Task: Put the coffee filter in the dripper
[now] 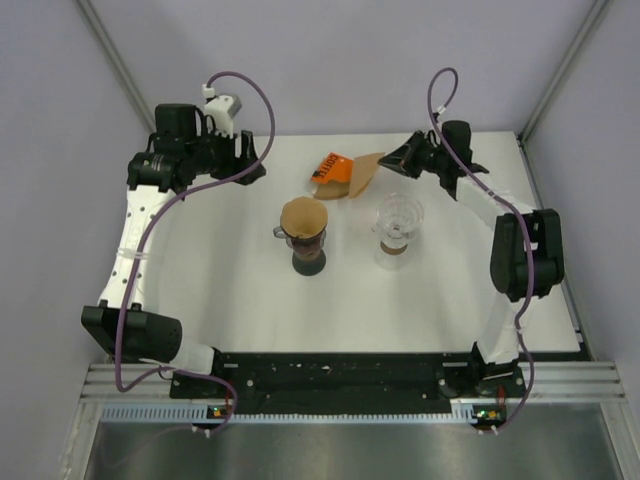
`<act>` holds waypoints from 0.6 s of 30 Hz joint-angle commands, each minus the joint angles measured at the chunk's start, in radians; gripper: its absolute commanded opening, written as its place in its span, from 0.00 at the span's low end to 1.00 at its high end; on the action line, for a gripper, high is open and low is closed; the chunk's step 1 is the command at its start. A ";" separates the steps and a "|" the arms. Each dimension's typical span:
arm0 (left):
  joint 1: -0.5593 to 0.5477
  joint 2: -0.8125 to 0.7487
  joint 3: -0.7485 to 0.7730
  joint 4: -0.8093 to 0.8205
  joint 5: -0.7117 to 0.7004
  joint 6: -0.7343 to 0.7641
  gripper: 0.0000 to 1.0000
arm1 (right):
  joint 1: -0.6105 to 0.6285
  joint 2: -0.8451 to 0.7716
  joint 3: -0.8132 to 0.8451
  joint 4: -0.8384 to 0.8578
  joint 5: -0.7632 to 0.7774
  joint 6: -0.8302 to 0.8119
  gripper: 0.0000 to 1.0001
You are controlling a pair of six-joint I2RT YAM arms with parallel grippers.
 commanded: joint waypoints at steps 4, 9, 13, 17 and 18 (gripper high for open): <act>0.000 -0.055 0.044 0.011 0.141 0.027 0.73 | -0.010 -0.165 0.006 -0.011 0.033 -0.032 0.00; -0.027 -0.055 0.082 0.009 0.122 0.045 0.73 | -0.010 -0.259 0.001 -0.020 0.052 -0.025 0.00; -0.128 -0.048 0.136 0.009 -0.002 0.155 0.73 | -0.009 -0.355 -0.005 -0.018 0.079 -0.003 0.00; -0.318 -0.034 0.209 -0.031 -0.242 0.344 0.71 | 0.007 -0.486 -0.049 -0.006 0.153 0.009 0.00; -0.361 -0.028 0.244 -0.055 -0.289 0.378 0.70 | 0.013 -0.512 -0.065 0.001 0.173 0.012 0.00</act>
